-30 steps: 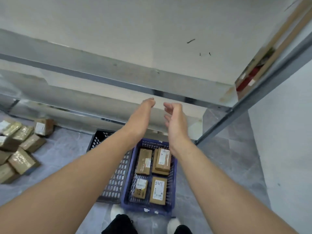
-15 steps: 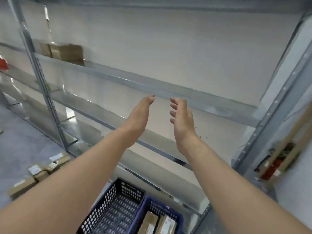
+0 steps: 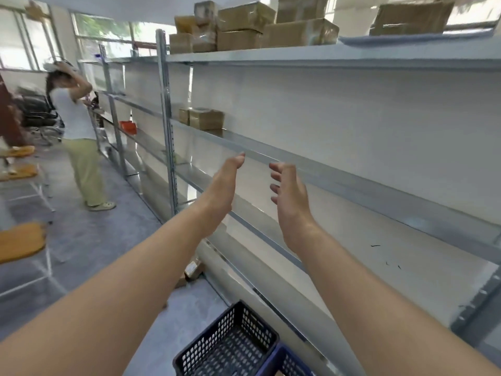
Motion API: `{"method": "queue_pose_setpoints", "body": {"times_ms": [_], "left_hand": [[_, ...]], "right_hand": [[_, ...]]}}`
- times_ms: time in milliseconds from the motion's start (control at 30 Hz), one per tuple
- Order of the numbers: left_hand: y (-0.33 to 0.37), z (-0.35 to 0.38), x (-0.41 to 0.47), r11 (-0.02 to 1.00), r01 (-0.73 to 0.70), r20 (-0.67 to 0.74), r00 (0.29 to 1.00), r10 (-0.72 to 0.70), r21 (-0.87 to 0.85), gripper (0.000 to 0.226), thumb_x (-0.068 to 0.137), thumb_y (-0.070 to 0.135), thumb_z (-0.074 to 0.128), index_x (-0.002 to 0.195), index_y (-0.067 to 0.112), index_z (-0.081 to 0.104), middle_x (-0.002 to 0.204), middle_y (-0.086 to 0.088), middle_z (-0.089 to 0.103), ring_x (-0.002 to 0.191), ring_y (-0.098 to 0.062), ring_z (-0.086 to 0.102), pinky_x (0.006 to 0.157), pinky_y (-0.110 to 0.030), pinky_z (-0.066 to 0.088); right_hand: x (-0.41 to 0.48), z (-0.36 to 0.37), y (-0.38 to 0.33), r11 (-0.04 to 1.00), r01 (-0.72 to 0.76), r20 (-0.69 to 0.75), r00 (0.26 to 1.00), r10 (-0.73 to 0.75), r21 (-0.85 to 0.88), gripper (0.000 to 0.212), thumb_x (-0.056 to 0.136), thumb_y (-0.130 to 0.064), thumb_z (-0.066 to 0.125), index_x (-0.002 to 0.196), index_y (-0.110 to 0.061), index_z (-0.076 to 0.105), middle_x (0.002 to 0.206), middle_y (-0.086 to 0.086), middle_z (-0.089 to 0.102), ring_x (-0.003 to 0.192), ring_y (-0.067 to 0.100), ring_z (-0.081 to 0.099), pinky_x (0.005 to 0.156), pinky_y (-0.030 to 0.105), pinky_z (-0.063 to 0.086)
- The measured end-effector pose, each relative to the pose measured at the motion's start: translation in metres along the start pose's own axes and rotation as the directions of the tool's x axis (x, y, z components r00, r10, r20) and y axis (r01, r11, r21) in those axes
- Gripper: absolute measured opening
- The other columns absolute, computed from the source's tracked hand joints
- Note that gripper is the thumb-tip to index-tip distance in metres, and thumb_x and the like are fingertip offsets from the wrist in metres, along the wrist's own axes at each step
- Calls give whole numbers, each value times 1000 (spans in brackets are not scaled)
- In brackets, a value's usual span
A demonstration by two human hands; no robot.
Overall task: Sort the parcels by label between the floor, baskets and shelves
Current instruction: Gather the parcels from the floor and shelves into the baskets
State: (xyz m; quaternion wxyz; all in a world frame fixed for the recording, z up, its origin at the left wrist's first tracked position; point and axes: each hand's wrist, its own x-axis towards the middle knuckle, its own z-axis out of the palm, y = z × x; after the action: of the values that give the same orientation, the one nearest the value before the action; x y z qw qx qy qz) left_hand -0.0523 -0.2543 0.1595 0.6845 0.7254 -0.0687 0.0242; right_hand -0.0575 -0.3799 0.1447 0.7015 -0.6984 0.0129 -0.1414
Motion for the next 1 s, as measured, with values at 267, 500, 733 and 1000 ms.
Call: {"method": "queue_pose_setpoints", "body": {"times_ms": [267,500,733,1000], "left_hand": [[-33,-108,5,1000,-2,-110,994,5,26,51,104,56,29,153,45,37,163,8,29,149,-24,23,121,-56,24],[-60,-222,22,997,52,-159,986,-43,51,44,107,50,26,145,42,46,139,15,46,138,-17,35,120,-47,27],[-102,-334,64,981,183,-160,972,-172,60,50,105,54,26,152,43,40,163,7,30,150,-25,25,120,-56,25],[-157,-409,122,953,302,-171,938,-302,-32,50,102,59,29,150,47,42,165,8,28,152,-27,24,117,-56,29]], "right_hand": [[12,112,17,1000,4,117,993,0,-27,38,110,-46,42,129,-25,67,119,-5,64,121,25,60,95,37,47],[19,231,48,998,-55,153,987,52,14,71,81,-62,40,136,-26,70,140,-6,65,138,20,55,121,48,43],[34,339,82,986,-167,106,980,169,-22,68,82,-62,40,133,-28,71,139,-7,64,137,20,56,121,51,43],[82,415,126,971,-238,135,961,240,-35,46,106,-50,41,131,-26,73,145,0,63,138,21,57,122,52,44]]}}
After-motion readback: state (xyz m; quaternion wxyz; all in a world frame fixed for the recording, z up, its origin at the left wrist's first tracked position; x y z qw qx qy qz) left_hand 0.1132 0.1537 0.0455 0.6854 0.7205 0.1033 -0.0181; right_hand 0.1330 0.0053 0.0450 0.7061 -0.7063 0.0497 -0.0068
